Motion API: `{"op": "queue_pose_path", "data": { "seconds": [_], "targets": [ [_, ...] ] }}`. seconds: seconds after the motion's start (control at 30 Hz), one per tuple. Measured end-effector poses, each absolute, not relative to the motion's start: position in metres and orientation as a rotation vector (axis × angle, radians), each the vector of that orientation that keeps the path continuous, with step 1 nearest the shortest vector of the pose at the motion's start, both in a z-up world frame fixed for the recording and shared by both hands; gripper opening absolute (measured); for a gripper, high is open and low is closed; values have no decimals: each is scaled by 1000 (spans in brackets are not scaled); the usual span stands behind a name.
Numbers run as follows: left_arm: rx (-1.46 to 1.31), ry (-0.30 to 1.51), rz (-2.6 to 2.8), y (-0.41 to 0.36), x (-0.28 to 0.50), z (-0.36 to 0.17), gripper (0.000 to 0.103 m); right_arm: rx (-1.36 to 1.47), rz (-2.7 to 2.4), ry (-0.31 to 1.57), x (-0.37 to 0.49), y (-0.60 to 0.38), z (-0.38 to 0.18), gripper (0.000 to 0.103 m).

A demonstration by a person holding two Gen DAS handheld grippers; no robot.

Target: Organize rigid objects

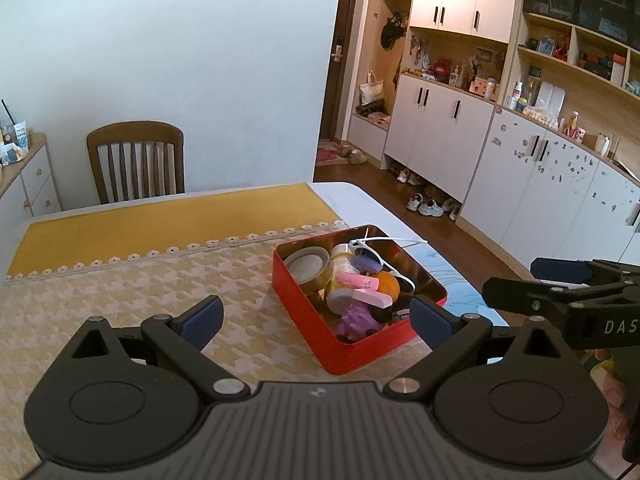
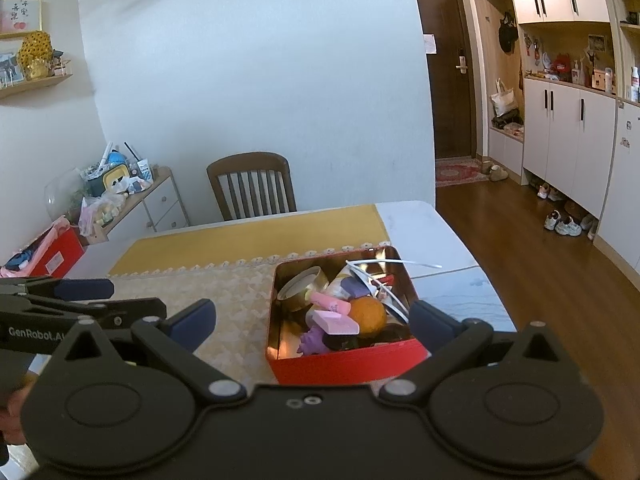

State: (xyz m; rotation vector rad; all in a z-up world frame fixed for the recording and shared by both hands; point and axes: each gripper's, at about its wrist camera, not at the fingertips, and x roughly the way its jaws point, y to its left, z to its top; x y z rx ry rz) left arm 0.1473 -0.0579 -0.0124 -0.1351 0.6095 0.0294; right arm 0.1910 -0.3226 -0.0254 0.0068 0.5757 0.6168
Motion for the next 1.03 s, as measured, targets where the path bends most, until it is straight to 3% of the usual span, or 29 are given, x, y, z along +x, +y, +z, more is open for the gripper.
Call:
{"op": "queue_pose_path", "data": {
  "seconds": [1.03],
  "targets": [
    [-133, 611, 97, -54, 152, -17, 100, -1, 588, 600, 193, -319, -33, 103]
  ]
}}
